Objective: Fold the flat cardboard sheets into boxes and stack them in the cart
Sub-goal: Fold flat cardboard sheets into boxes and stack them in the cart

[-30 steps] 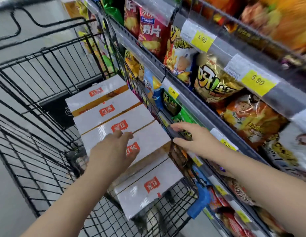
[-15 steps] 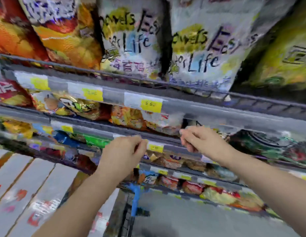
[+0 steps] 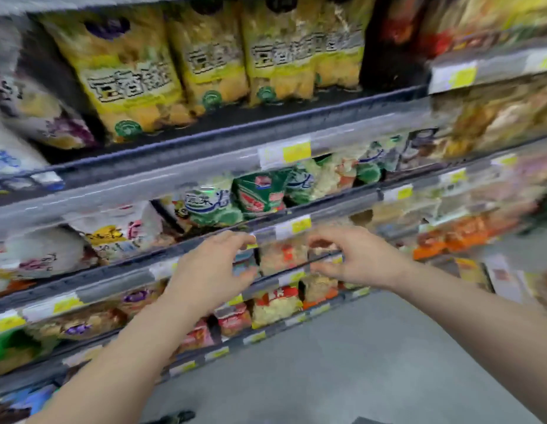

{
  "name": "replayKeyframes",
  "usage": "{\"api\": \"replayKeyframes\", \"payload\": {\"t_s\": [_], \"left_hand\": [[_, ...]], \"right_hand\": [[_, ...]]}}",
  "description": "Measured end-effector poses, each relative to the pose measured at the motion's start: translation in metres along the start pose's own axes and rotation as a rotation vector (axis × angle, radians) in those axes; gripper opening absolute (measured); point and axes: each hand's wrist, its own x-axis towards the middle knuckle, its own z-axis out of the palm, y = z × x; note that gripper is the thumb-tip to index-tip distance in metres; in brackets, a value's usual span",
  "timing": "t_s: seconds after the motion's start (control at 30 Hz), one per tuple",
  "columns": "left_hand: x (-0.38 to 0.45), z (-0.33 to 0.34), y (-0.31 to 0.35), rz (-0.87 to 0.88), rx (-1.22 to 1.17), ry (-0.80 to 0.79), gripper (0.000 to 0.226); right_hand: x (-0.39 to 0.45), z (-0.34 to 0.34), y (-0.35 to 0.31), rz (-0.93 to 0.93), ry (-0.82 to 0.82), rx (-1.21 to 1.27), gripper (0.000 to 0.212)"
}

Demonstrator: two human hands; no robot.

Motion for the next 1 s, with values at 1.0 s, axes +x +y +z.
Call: {"api": "replayKeyframes", "payload": {"t_s": [1.0], "left_hand": [[0.241,0.216,0.573,0.943,0.187,-0.442,0.044]], "right_hand": [[-0.394,-0.154,0.399,1.061,0.334,0.144,0.046]]}}
